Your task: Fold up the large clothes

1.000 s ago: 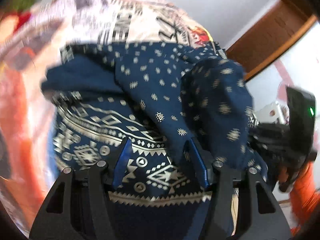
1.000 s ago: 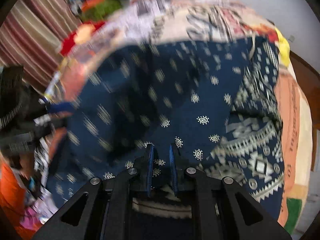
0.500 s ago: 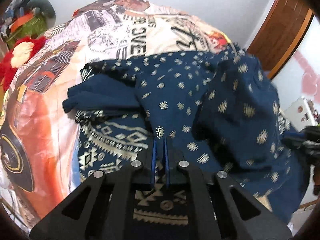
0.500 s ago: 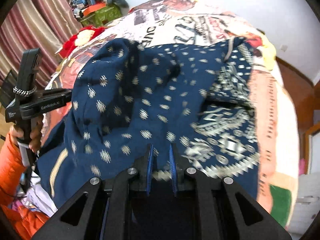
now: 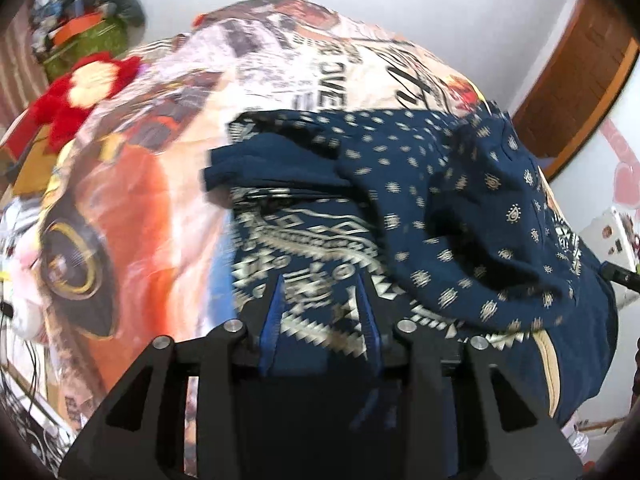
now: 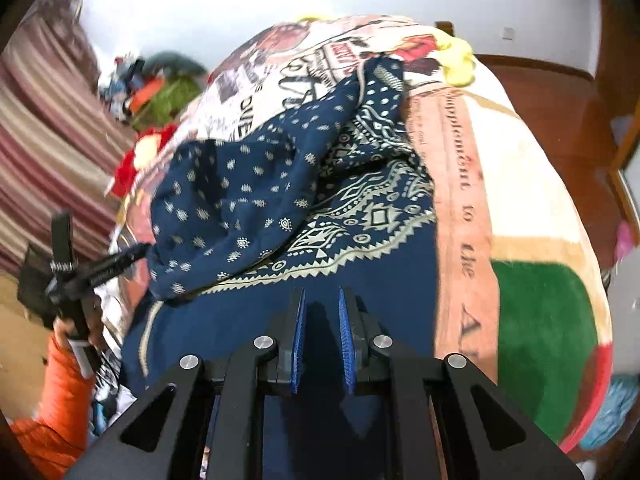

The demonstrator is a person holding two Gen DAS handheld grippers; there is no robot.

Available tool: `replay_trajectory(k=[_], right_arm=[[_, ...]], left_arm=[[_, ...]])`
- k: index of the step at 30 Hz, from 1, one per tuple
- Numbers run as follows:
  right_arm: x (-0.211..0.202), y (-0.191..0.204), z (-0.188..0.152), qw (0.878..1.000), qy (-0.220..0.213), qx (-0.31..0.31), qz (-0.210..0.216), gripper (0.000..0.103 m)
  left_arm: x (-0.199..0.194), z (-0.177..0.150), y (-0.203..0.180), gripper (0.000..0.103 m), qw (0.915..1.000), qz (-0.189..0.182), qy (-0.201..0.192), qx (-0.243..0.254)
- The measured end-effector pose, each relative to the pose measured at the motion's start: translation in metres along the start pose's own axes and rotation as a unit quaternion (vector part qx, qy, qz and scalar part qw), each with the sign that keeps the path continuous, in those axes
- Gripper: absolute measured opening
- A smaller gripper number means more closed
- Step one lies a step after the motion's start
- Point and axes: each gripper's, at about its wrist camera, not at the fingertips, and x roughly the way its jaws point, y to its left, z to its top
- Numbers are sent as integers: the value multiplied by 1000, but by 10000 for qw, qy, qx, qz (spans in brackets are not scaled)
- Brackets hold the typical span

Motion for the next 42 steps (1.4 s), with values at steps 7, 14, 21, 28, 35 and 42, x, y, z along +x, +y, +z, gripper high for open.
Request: replay_trajectory(k=[7, 14, 21, 28, 35, 42], right_arm=[[-29, -2, -17, 9986, -297, 53, -433, 14], [-26, -22, -30, 9987, -185, 228, -413, 14], [-31, -29, -40, 9978, 89, 287, -598, 38], [-25, -22, -53, 9997, -120, 215, -89, 77], [-18, 4, -53, 9984, -305, -316, -368, 67], [-16, 21, -54, 9978, -413, -509, -78, 32]], left_arm=[[-20, -29, 42, 49, 9976, -114, 9, -685], [-1, -59, 50, 49, 9943, -279, 402, -945], [21, -82, 52, 51, 9908, -366, 769, -1050], [29, -85, 59, 54, 9825, -755, 938, -1421], [24, -80, 45, 43, 9784, -1278, 926, -1339], [-4, -69, 30, 13, 9814, -1575, 461, -993]])
